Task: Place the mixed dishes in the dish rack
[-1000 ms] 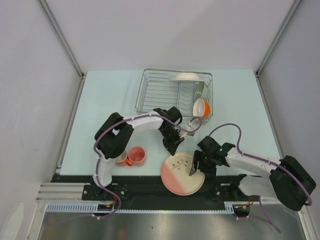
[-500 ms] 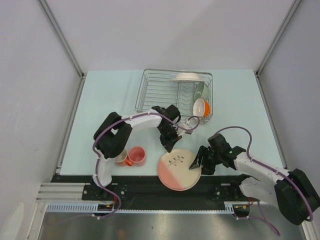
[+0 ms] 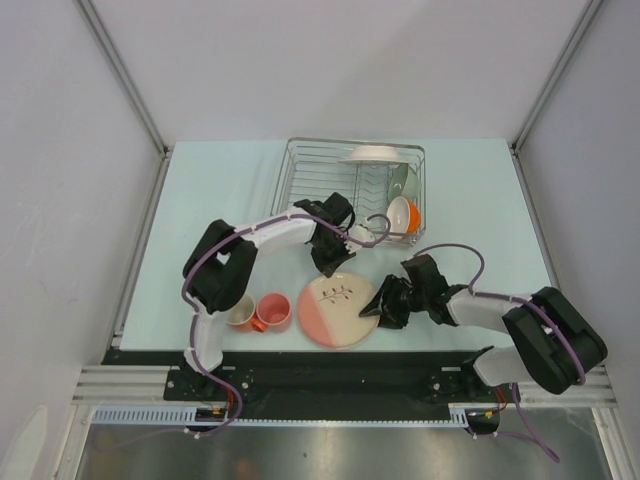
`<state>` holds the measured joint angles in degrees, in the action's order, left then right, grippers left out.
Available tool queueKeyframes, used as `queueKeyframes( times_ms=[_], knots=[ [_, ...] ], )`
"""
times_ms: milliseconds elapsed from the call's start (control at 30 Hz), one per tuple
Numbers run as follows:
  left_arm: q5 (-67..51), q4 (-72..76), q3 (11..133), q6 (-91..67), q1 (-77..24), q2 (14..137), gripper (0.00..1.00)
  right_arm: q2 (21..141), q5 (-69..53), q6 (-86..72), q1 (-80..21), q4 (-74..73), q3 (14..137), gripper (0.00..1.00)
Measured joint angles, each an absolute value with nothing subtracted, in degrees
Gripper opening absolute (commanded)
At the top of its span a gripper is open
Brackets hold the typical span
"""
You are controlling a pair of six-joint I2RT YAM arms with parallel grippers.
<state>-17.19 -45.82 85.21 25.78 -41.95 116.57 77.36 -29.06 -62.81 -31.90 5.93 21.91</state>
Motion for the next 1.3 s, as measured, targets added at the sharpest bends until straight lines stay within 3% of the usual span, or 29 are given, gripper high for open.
queueKeyframes(
  times_ms=[333, 533, 600, 633, 667, 700, 1000, 1300],
  knots=[
    [-16.6, -43.9, 85.5, 25.9, -41.3, 116.6, 0.0, 82.5, -26.2, -66.4, -31.9, 23.5, 21.8, 0.42],
    [-20.0, -46.2, 87.0, 25.5, -41.3, 116.6, 0.0, 86.5, -25.4, -69.0, -31.3, 36.5, 23.0, 0.34],
    [-20.4, -46.9, 87.3, 25.5, -41.3, 116.6, 0.0, 87.7, -26.0, -69.6, -31.4, 38.1, 23.4, 0.24],
    [-20.3, -47.3, 87.5, 25.5, -41.2, 116.6, 0.0, 88.0, -26.1, -70.1, -31.3, 38.2, 23.5, 0.19],
    [-20.1, -47.7, 87.7, 25.5, -41.1, 116.6, 0.0, 88.4, -26.3, -70.3, -31.2, 37.9, 23.5, 0.06],
    [-20.1, -48.0, 87.8, 25.5, -41.1, 116.6, 0.0, 88.6, -26.3, -70.4, -31.2, 37.2, 23.5, 0.01],
    [-22.4, -48.2, 88.1, 25.4, -40.3, 116.7, 0.0, 84.7, -25.1, -64.4, -31.3, 25.2, 26.6, 0.0],
    [-30.9, -53.1, 96.4, 23.8, -35.7, 115.4, 0.42, 76.0, -21.7, -53.4, -30.1, 13.7, 33.0, 0.0]
  ],
)
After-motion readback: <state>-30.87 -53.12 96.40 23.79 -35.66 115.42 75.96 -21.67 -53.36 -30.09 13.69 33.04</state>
